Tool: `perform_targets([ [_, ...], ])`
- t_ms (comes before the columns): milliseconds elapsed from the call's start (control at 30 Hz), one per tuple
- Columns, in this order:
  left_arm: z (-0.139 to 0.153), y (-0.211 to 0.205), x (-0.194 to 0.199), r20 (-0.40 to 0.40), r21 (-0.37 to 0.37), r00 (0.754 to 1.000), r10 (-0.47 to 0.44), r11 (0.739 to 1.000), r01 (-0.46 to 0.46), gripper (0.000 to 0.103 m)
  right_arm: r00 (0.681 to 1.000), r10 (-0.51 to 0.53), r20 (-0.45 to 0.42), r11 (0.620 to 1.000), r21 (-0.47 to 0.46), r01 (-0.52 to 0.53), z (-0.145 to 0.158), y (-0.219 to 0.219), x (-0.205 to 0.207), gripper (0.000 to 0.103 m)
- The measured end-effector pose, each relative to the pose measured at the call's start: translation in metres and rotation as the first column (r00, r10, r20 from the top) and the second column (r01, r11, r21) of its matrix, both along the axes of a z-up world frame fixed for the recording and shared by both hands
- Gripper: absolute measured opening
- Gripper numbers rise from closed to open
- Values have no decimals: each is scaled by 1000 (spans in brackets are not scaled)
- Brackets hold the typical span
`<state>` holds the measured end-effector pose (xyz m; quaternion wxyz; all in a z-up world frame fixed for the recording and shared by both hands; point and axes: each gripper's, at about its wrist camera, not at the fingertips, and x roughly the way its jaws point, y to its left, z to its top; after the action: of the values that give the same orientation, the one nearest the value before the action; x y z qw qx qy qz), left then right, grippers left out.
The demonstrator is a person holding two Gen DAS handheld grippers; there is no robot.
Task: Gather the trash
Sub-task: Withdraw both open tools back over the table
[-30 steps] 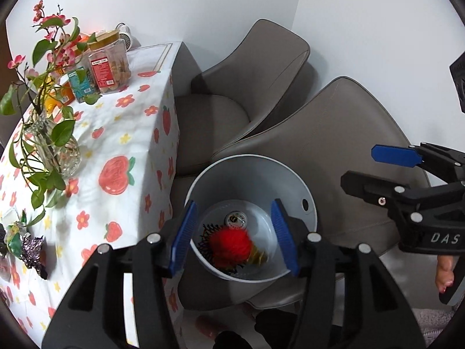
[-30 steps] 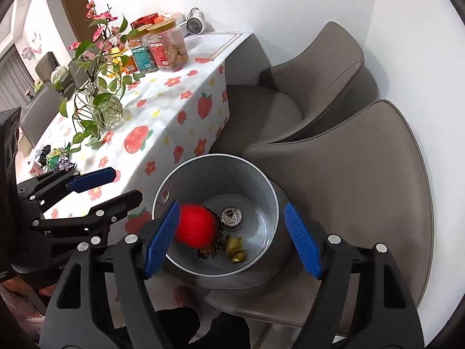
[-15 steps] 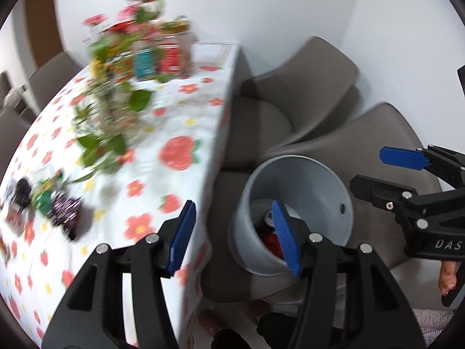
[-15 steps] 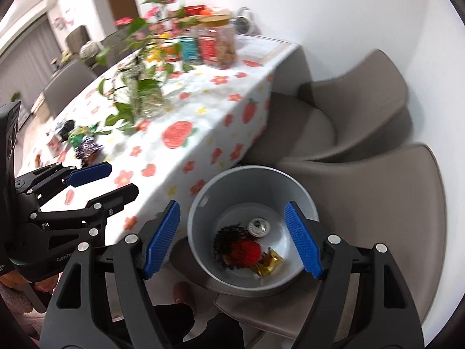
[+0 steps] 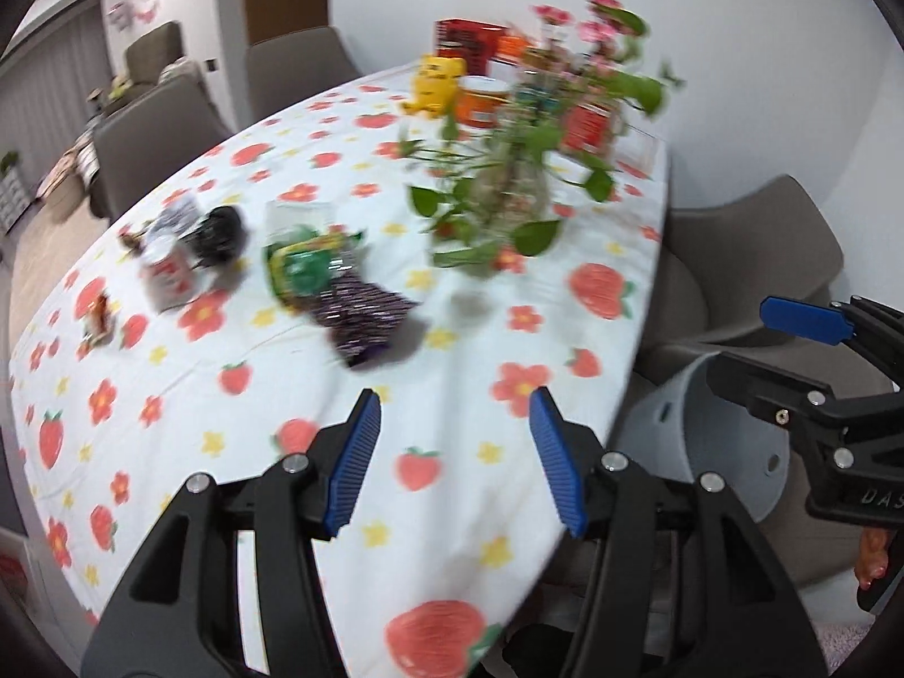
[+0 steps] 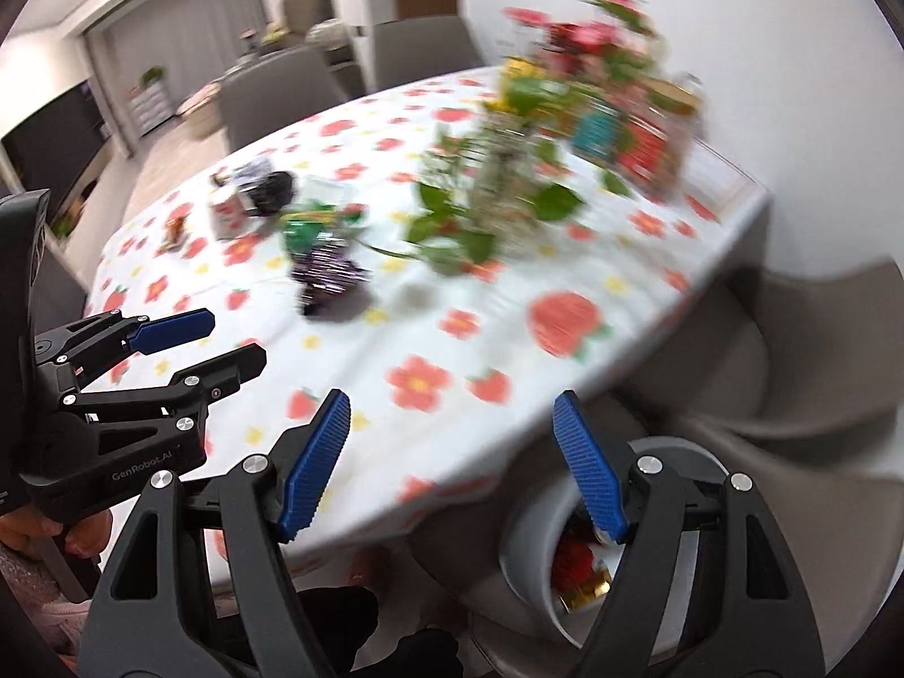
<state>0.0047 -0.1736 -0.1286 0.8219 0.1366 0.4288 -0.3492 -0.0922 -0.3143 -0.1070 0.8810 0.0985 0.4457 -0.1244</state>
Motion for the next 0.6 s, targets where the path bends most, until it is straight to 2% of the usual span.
perform_targets([
  [133,-2,34,28,-10,-5,997,75,997,-75,56,997,80,2,997,-15,-80,1,29,44,72],
  [267,-5,57,52,-13,-1,994,109,994,-109,56,993,121,1,992,-23,-121,-1,51,78,72],
  [467,-11,72,82,-13,9,990,143,990,-143,56,987,164,-1,986,-45,-163,-8,72,123,72],
  [600,-19,72,101,-27,11,985,172,985,-172,55,982,191,-12,980,-51,-191,-19,72,150,71],
])
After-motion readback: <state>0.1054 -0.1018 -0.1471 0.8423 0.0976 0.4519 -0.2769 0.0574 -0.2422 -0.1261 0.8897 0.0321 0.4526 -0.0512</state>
